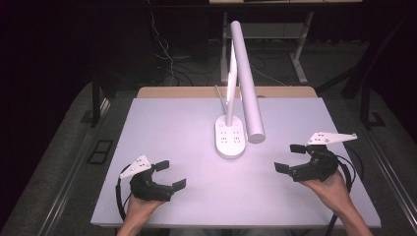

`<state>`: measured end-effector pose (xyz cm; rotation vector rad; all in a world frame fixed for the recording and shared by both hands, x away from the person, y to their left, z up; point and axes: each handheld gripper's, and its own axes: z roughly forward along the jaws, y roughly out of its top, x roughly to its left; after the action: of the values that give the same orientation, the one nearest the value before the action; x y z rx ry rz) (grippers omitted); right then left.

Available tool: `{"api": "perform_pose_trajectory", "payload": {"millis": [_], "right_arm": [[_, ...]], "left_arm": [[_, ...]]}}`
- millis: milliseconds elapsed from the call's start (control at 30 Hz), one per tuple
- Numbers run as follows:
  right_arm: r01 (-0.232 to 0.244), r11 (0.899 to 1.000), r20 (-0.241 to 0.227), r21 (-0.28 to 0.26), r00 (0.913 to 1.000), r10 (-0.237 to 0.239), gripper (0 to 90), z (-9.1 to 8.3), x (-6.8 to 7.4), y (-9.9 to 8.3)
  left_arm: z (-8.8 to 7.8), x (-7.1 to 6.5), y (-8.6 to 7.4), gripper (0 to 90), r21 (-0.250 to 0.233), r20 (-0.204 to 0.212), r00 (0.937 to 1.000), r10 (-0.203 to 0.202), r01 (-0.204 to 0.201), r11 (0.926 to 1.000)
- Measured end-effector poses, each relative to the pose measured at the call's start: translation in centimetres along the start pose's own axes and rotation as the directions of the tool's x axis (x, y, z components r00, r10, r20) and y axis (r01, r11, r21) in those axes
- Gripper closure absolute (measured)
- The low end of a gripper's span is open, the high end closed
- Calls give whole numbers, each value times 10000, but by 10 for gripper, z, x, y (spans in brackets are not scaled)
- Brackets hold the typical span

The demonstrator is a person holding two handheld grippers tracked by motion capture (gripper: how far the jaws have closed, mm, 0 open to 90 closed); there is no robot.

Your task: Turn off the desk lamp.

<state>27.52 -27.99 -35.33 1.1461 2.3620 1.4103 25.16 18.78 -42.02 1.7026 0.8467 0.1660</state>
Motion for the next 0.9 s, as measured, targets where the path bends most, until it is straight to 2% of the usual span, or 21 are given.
{"api": "perform_pose_trajectory", "payload": {"millis": [433, 900], "right_arm": [[301, 9993, -99, 234, 9995, -299, 45, 10, -4, 23], [474, 9977, -203, 479, 9987, -465, 45, 30, -12, 49]], "left_arm": [[0, 0, 0, 0, 2, -15, 10000, -5, 5, 10000], [0, 1, 0, 0, 13, 10, 10000, 31, -31, 10000]]}}
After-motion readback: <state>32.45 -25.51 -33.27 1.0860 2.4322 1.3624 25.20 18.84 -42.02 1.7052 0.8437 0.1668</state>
